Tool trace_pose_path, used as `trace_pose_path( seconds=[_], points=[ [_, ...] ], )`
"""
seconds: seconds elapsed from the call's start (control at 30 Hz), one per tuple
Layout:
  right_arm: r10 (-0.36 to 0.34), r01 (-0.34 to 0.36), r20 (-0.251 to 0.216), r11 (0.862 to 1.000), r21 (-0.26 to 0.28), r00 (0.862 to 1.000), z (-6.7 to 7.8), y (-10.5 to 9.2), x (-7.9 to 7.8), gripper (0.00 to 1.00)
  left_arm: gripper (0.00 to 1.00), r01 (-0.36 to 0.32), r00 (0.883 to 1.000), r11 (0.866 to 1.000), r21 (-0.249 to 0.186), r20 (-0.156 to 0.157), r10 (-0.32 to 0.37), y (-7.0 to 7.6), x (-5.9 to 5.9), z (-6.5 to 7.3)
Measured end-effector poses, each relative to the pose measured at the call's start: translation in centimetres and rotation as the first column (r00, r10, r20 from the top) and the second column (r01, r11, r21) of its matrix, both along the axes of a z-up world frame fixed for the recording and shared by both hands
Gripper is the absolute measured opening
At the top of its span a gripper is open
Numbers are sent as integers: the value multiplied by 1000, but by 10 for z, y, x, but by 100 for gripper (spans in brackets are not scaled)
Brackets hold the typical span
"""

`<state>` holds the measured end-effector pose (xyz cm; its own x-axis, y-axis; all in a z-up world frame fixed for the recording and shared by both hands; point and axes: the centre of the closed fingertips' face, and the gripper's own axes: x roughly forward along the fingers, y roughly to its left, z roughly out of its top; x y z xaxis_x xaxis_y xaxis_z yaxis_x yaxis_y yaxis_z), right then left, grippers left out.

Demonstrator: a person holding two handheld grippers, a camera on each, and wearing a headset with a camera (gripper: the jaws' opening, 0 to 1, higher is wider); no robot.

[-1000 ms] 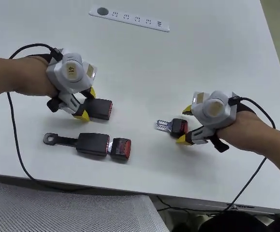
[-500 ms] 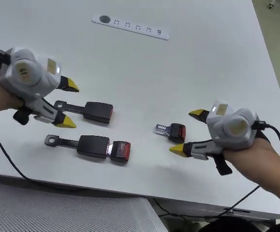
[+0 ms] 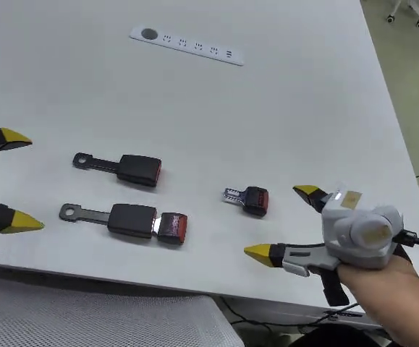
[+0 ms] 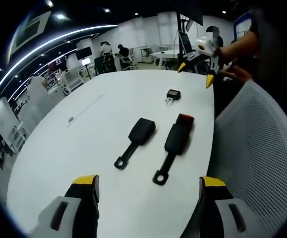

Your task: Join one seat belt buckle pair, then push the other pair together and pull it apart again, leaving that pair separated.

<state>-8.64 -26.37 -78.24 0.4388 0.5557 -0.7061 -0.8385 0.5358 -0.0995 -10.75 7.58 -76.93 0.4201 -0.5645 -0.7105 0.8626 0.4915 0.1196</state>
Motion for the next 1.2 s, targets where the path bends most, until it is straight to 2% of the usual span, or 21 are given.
trace_pose_path(
  seconds=[0.13, 0.17, 0.3, 0.37, 0.53, 0.83, 0.93, 1.2],
  points=[
    [-9, 9, 18, 1000, 0, 1000, 1, -3, -4, 98, 97, -59, 998, 998, -23, 17, 59, 8, -3, 2],
    [-13, 13, 39, 1000, 0, 999, 2, -3, -4, 100, 100, -74, 997, 996, -44, 23, 75, 9, -3, 4],
    [-14, 14, 50, 1000, 0, 999, 3, -2, -8, 100, 100, -93, 995, 994, -58, 20, 95, 11, -9, 3],
    [-16, 15, 40, 1000, 5, 999, 1, 0, -10, 100, 100, -105, 994, 993, -61, 12, 106, 12, -12, 1],
    [-13, 13, 31, 1000, 3, 999, -2, 6, -14, 100, 100, -122, 992, 991, -62, 15, 124, 15, -16, 0],
    [14, -14, 46, 1000, -4, 999, 0, 13, -16, 100, 100, -142, 989, 988, -64, 23, 144, 20, -14, 4],
    [3, -4, 54, 1000, 10, 999, 2, 12, -15, 100, 100, -130, 991, 990, -48, 27, 132, 20, -13, 4],
    [-18, 16, 46, 999, 32, 999, 0, 10, -19, 100, 100, -130, 991, 991, -43, 26, 131, 17, -12, 3]
  ],
)
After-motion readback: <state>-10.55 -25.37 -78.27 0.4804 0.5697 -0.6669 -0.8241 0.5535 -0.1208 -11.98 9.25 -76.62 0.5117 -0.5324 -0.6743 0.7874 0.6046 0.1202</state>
